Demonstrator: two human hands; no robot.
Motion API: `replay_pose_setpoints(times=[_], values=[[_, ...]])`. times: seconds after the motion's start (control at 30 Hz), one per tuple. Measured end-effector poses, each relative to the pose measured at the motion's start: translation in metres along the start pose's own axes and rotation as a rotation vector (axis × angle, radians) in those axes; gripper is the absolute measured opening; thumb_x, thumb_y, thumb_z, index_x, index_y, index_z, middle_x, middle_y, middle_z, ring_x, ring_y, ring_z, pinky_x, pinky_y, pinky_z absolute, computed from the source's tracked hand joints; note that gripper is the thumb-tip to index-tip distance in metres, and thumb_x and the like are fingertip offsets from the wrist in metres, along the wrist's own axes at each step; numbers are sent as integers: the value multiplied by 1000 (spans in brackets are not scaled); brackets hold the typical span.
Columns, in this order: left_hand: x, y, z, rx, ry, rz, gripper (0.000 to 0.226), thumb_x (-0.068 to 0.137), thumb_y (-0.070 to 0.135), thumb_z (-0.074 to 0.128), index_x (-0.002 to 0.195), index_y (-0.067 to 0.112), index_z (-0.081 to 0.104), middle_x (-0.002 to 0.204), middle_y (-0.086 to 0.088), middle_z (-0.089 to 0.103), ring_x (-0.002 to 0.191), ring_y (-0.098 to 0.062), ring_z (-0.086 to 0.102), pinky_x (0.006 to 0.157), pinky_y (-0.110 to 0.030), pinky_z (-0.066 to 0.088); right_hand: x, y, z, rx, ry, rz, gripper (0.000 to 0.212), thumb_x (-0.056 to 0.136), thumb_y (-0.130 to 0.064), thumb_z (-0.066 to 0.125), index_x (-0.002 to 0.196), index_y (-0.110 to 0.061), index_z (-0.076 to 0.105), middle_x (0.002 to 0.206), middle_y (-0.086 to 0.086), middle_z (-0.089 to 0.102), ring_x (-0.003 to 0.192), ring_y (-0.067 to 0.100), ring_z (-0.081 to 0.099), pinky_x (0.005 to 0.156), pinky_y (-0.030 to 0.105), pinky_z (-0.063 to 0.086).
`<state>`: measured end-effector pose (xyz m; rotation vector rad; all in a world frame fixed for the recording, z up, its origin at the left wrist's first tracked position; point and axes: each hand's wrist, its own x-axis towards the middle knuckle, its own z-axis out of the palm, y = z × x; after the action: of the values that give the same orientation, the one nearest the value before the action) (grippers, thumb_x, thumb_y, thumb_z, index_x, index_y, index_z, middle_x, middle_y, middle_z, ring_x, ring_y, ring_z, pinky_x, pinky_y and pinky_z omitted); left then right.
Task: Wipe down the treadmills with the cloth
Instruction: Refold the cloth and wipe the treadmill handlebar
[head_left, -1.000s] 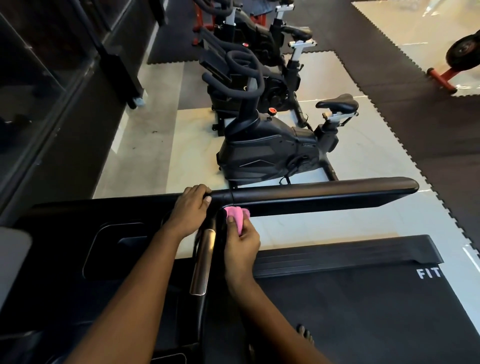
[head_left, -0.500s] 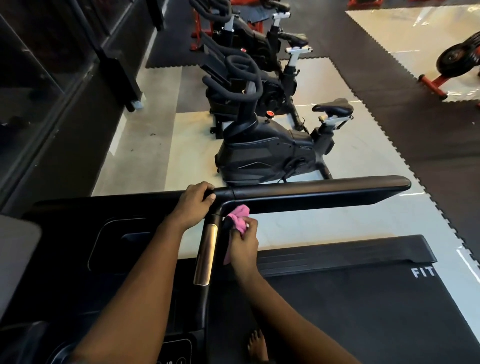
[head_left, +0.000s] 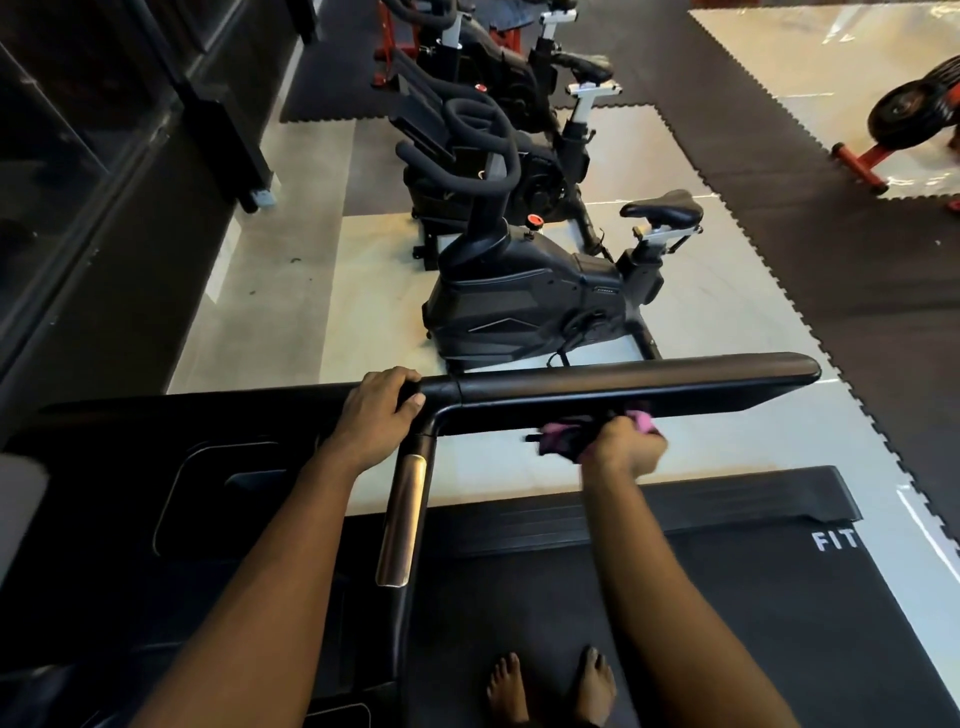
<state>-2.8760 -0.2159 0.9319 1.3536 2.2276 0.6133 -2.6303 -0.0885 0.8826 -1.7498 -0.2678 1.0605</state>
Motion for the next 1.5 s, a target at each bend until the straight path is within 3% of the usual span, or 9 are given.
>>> replay_pose_setpoints(times=[0.2, 0.4, 0.57, 0.87, 0.93, 1.03, 1.17, 1.3, 1.5], values=[[2, 9, 5, 112, 39, -2, 32, 104, 24, 50, 135, 19, 53, 133, -9, 53, 124, -30, 48, 106, -40, 34, 32, -24, -8, -181, 85, -106, 28, 92, -5, 45, 115, -15, 60, 108, 11, 65, 102, 32, 64, 89, 35, 51], [1, 6, -2, 0, -59, -36, 32, 103, 25, 53, 134, 22, 54, 139, -8, 53, 131, -28, 47, 112, -38, 35, -64, 45, 1, -258, -385, -31, 19, 90, -7, 51, 84, -19, 65, 86, 8, 69, 87, 34, 70, 81, 47, 60], [-19, -5, -28, -98, 16, -17, 30, 104, 18, 51, 133, 24, 57, 138, -3, 54, 128, -14, 47, 105, -27, 33, -83, 65, -24, -219, -752, -14, 15, 97, -14, 64, 111, -20, 62, 104, 11, 73, 97, 28, 72, 92, 49, 58], [-45, -59, -34, 189, 107, 64, 46, 102, 10, 51, 148, 17, 49, 156, -3, 42, 148, -22, 33, 122, -37, 13, -137, 134, -1, 74, -951, 289, 20, 95, -12, 68, 112, -18, 58, 97, 15, 71, 78, 25, 70, 66, 36, 60], [-44, -62, -29, 204, 162, 71, 46, 100, 18, 42, 145, 16, 52, 153, -3, 47, 145, -21, 37, 120, -35, 14, -143, 150, 19, 54, -936, 305, 9, 102, -6, 55, 104, -14, 53, 91, 10, 63, 64, 10, 65, 57, 21, 54], [-45, -62, -28, 142, 204, 71, 50, 97, 20, 36, 142, 15, 56, 150, 0, 50, 143, -16, 39, 120, -30, 14, -146, 166, 42, 16, -832, 433, 24, 107, -6, 38, 92, -18, 53, 90, 4, 54, 77, 9, 53, 81, 26, 50], [-45, -63, -27, 125, 231, 76, 44, 101, 9, 39, 141, 17, 58, 150, 1, 51, 143, -13, 40, 120, -28, 14, -140, 164, 33, 117, -857, 394, 13, 93, -20, 73, 90, -22, 60, 78, 6, 61, 71, 21, 56, 67, 34, 50], [-47, -58, -27, 148, 244, 28, 39, 104, 19, 40, 138, 17, 59, 146, -1, 55, 141, -19, 44, 121, -41, 25, -79, 96, -3, 201, -480, 214, 22, 94, 0, 66, 105, -14, 54, 86, 7, 64, 62, 7, 65, 58, 19, 54], [-24, -2, -20, 324, 271, -42, 28, 105, 32, 44, 105, 14, 65, 106, -5, 69, 102, -30, 58, 88, -44, 44, -33, 39, -11, 246, -254, 62, 37, 99, -25, 65, 129, -14, 47, 114, 9, 69, 89, 19, 71, 68, 26, 59]])
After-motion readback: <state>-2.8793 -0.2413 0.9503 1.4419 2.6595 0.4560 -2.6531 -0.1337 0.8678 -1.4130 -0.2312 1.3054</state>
